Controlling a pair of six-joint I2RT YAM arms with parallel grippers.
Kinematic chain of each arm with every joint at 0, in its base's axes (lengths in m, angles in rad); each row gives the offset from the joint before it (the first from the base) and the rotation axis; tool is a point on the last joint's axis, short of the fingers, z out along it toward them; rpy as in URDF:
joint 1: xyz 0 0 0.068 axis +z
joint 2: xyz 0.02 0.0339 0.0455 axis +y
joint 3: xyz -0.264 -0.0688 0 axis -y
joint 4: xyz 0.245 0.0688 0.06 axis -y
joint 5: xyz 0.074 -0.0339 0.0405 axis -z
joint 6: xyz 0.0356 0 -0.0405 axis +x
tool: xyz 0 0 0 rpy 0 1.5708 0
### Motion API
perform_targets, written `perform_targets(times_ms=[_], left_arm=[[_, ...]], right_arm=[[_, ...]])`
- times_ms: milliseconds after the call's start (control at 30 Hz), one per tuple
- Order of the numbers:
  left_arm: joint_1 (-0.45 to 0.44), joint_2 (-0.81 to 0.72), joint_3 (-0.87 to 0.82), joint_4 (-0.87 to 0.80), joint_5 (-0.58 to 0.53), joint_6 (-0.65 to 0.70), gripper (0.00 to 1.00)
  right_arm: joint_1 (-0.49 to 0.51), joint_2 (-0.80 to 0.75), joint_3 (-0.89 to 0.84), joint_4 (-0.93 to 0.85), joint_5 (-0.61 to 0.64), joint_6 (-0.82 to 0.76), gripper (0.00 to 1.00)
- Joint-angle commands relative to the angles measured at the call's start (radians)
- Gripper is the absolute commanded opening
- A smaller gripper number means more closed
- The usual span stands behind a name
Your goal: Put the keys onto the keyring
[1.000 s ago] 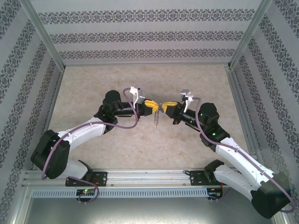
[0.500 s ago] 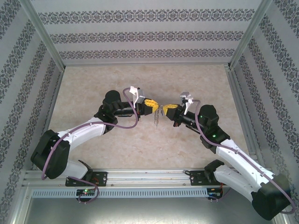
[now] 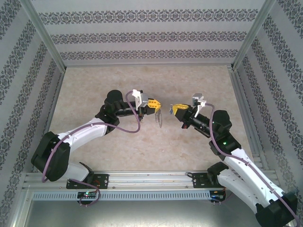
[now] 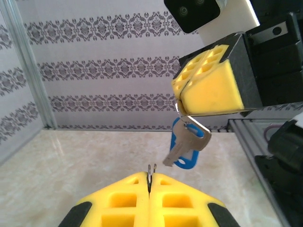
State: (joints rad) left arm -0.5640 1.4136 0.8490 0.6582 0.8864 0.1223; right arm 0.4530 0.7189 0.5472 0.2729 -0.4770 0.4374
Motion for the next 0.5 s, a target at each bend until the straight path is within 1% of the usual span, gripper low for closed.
perform_targets(times_ms=[0,133,233,467], left_arm=[[-0.019,-0.039,0.04,-0.052,-0.015,0.161,0.0],[-0.019,-0.06,0.033,-0.072,-0.038,0.237,0.0],[-0.019,-0.069,0.024,-0.066,-0.047,0.268,0.0],[-0.019,-0.058,0.034,-0.086,-0.037,0.27,0.0]], right_arm=[[-0.009,0.003,-0.004,0.038,0.017,-0.018,0.0],[-0.008,0.018,-0.001,0.055,0.018,-0.026,0.0],[-0.003,0.037,0.0,0.071,0.016,-0.026,0.0],[0.049,0.102,0.033,0.083,0.03,-0.059,0.0]])
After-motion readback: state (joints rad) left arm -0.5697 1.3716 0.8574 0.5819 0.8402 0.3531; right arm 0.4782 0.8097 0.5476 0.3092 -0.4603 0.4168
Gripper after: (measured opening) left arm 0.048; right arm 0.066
